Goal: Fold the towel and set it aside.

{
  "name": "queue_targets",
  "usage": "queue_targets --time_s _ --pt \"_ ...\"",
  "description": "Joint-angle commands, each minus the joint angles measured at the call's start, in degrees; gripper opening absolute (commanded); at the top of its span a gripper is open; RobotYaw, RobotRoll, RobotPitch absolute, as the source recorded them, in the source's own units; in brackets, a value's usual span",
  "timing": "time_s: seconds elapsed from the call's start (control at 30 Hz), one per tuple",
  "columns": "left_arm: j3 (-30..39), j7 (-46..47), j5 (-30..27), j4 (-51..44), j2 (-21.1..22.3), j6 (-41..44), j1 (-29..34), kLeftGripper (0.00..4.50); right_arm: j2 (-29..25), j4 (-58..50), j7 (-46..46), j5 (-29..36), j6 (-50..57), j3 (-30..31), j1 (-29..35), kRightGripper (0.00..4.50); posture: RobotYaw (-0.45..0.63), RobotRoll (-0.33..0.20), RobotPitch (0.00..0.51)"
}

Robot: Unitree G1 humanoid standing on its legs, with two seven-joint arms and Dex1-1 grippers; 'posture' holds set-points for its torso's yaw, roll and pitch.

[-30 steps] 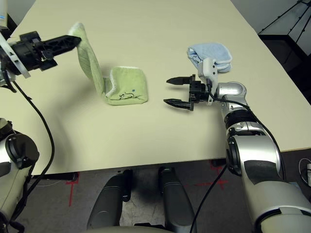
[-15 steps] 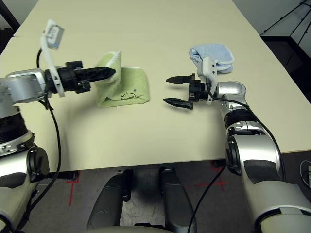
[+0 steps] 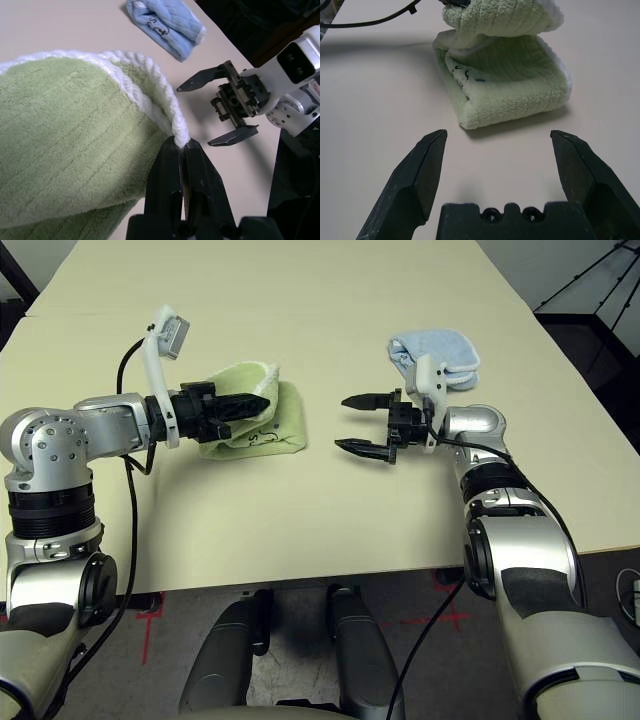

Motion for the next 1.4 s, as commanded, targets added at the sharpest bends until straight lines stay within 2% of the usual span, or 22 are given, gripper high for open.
queue_targets --time_s 0.03,0.3,0.4,0.5,0.67,0.73,0.83,0.9,1.03,1.13,1.3,1.4 --pt "-2.0 -1.4 0.4 1.1 -1.2 -0.1 -0.2 0.06 -0.3 0.4 0.0 -0.3 -0.2 0.0 0.3 4.50 0.05 0.000 0.179" --pt "-7.7 -3.0 4.5 4.6 -2.7 -4.1 0.6 0.06 -0.3 0.2 0.0 -0.3 -0.3 0.1 0.5 4.50 0.04 0.000 0.176" --pt "-10.5 -4.2 7.4 6.1 -1.8 -6.8 1.4 0.06 -0.3 0.2 0.0 -0.3 -0.3 0.1 0.5 4.50 0.04 0.000 0.176" --pt "-13.4 -5.9 10.1 6.5 -0.6 -9.0 2.3 0.73 -0.3 0.2 0.0 -0.3 -0.3 0.1 0.5 4.50 0.04 0.000 0.176" --pt "-16.1 -8.9 12.8 5.0 1.3 -11.7 3.4 2.61 -0.3 0.2 0.0 -0.4 -0.1 0.1 0.5 4.50 0.04 0.000 0.178" --pt "-17.3 -12.7 13.3 2.2 4.4 -14.1 4.1 3.38 -0.2 0.3 -0.1 -0.5 0.0 0.2 0.3 4.50 0.04 0.000 0.178" --pt "-14.9 -19.8 10.8 -2.5 10.5 -15.8 5.7 4.49 0.1 0.4 -0.4 -0.6 0.3 0.3 -0.1 4.50 0.05 0.000 0.179" --pt "-12.1 -24.1 8.9 -5.5 15.3 -16.2 6.9 4.49 0.3 0.5 -0.5 -0.7 0.4 0.3 -0.3 4.50 0.05 0.000 0.180" --pt "-7.2 -27.4 5.7 -8.2 21.2 -14.1 7.7 4.49 0.6 0.7 -0.8 -0.8 0.4 0.4 -0.6 4.50 0.06 0.000 0.179" --pt "-4.7 -28.0 6.7 -8.3 24.7 -16.5 8.9 4.49 0.8 0.9 -1.0 -0.9 0.4 0.4 -0.9 4.50 0.07 0.000 0.177" --pt "-1.4 -28.8 9.7 -6.6 25.9 -25.4 14.5 4.49 1.2 1.1 -1.0 -0.7 0.6 0.2 -1.4 4.50 0.07 0.000 0.178" --pt "0.5 -28.6 12.9 -3.3 24.0 -34.5 20.4 4.49 2.0 1.0 -1.5 0.3 2.2 -0.7 -1.9 4.50 0.06 0.000 0.180"
